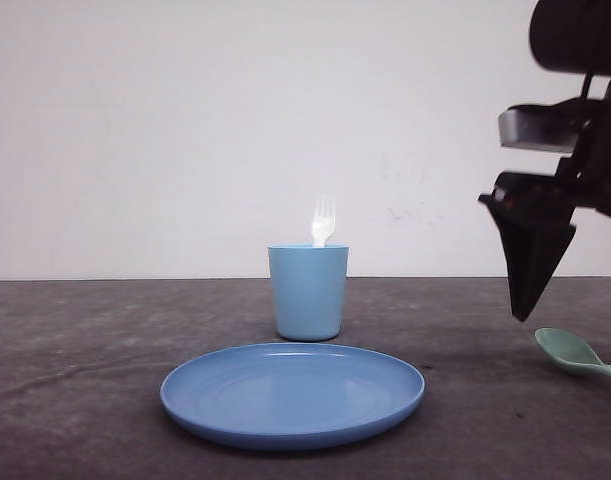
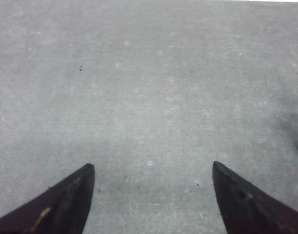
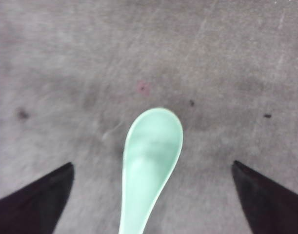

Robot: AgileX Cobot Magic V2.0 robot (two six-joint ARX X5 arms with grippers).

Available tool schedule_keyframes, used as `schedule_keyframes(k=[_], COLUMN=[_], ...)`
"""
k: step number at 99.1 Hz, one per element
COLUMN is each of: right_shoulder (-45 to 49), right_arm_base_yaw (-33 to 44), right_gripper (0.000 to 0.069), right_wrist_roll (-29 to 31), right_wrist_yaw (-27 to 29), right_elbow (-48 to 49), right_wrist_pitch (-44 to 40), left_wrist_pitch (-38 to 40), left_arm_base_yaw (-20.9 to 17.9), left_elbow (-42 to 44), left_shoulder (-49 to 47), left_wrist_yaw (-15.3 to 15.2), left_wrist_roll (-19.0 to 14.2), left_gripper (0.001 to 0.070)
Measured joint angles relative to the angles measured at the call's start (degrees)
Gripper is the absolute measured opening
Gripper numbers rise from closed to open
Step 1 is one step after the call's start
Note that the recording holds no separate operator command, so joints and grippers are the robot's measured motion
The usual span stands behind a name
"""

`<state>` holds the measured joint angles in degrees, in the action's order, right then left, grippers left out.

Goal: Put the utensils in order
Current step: 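Lower the right gripper onto the green spoon and close on it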

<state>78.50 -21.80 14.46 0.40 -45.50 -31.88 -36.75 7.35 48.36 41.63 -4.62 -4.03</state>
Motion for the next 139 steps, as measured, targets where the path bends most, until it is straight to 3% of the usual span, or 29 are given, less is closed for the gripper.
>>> schedule_keyframes(k=[30,50,68,90,139], right_shoulder=[5.33,7.39,7.67,7.76,7.76], right_arm_base_yaw=[-1.38,-1.66,-1.66,-1.66,-1.66], right_gripper=[0.0563,0.0433,0.0379,0.0229,0.0162], right_wrist_roll=[2.10,2.64,3.43,3.48,3.61], right_wrist_yaw=[0.74,1.20,1.46,1.62,1.60], right_elbow=[0.00,0.00,0.00,0.00,0.00], right_wrist_pitch=[3.13,4.66,5.35,5.57,5.64], left_wrist_pitch=[-0.02,-0.04,-0.09,-0.11,-0.11], left_arm_base_yaw=[0.00,0.00,0.00,0.00,0.00], left_elbow=[0.00,0.00,0.00,0.00,0.00], left_shoulder=[0.00,0.00,0.00,0.00,0.00], left_wrist_yaw=[0.00,0.00,0.00,0.00,0.00], left_wrist_roll=[0.02,0.02,0.02,0.02,0.02], left_gripper=[0.0469,0.0469,0.0469,0.0469,0.0469])
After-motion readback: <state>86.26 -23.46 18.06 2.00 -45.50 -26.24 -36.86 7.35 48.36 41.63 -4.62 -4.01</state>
